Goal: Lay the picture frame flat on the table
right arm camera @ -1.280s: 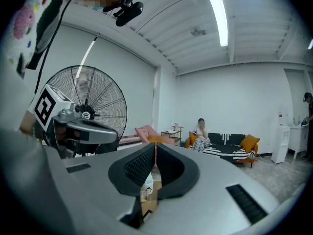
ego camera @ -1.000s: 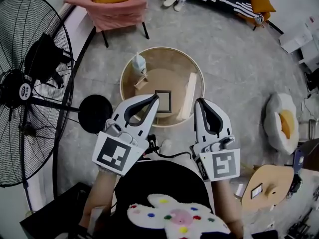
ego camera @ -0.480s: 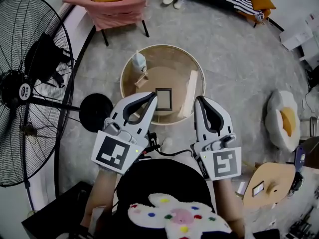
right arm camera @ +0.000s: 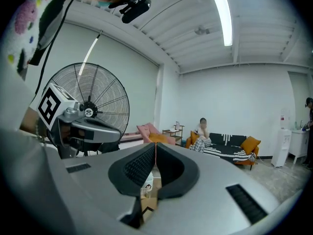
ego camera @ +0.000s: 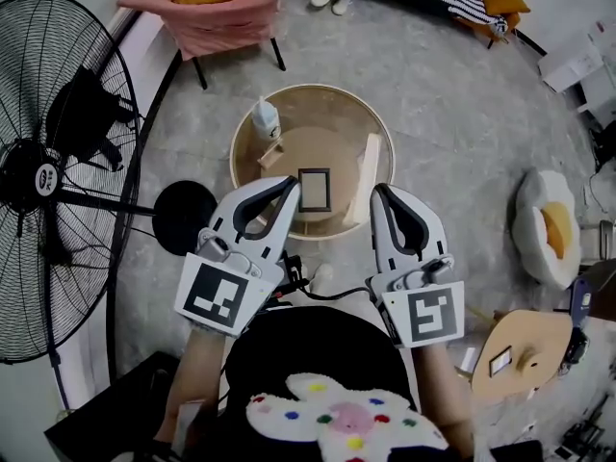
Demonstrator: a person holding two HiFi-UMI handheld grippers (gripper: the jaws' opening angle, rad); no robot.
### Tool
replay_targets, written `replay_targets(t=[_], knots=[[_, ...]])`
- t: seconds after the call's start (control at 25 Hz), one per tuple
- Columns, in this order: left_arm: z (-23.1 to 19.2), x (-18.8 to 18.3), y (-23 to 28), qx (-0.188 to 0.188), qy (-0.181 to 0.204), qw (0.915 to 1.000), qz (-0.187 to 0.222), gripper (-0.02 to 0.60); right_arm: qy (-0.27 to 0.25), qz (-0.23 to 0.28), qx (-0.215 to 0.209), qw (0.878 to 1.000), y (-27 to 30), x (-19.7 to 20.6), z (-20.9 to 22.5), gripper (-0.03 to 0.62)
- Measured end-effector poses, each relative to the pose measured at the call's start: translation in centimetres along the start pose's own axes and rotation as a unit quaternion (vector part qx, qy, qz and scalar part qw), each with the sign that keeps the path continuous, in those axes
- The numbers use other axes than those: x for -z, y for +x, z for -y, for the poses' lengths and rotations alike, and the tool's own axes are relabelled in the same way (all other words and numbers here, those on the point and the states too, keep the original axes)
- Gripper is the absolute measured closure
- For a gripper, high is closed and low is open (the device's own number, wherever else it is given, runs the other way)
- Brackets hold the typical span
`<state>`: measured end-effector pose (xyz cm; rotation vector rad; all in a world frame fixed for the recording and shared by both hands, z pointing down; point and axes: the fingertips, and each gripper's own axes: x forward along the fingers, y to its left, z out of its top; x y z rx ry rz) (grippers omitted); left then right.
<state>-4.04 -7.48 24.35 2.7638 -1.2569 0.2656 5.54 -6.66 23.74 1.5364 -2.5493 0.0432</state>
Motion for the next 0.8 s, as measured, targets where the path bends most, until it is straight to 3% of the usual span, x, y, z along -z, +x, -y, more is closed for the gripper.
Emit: replay_targets(t=[0.8], knots=[[0.23,0.48,0.19,0.0,0.001,1.0,-0.005,0.565,0.003,-0.008,-0.012,1.0,0.32,0.6,-0.47,0.559]])
